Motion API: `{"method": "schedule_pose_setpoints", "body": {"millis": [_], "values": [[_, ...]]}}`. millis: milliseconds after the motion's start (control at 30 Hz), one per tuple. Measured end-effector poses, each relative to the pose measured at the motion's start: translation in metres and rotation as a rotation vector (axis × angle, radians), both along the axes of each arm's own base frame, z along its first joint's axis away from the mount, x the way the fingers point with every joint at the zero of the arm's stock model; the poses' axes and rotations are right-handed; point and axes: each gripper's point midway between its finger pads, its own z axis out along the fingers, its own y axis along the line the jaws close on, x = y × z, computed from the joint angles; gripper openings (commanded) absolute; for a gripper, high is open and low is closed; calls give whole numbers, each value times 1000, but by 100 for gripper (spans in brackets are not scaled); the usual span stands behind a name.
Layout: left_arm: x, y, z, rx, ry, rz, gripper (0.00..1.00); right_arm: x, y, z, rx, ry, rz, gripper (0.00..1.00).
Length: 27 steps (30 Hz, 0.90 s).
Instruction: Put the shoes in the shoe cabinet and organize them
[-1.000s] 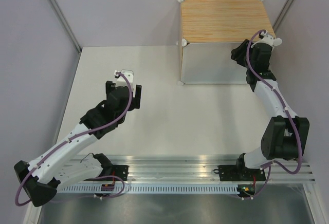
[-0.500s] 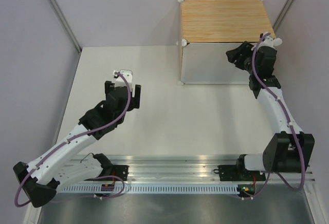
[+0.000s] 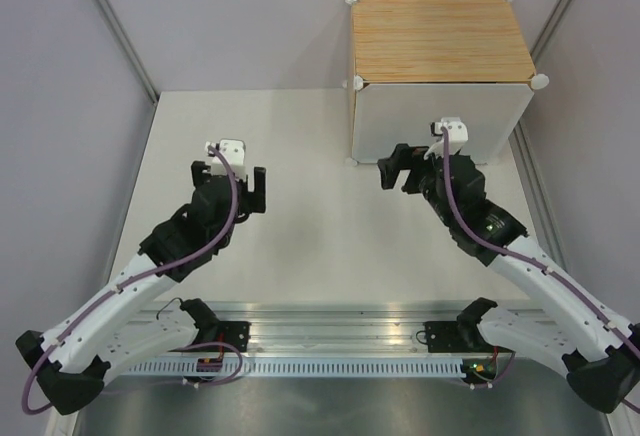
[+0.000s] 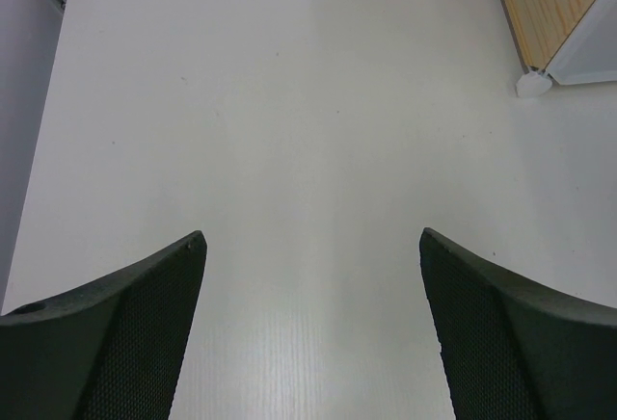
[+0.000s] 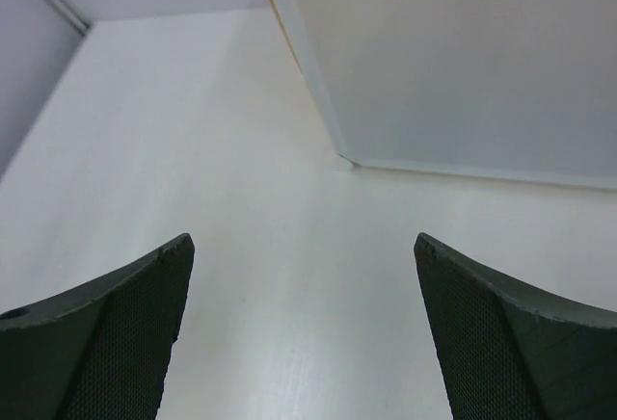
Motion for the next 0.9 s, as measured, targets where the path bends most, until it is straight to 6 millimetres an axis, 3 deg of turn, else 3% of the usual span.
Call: {"method": "schedule_pose_setpoints", "body": {"millis": [133, 200, 333, 500, 900], "values": [[-10, 8, 6, -39, -19, 8, 94, -13, -24, -56, -159, 107, -91, 98], [-17, 16, 6, -65, -36, 18, 95, -22, -42, -69, -200, 127, -140, 98], [-32, 34, -1, -106, -73, 45, 96, -37, -67, -54, -172, 71, -203, 98], [-40, 45, 2, -140, -117, 61, 96, -49, -81, -31, -84, -2, -244, 98], [-39, 45, 2, -146, -124, 63, 96, -38, -80, -71, -147, 115, -303, 98]]}}
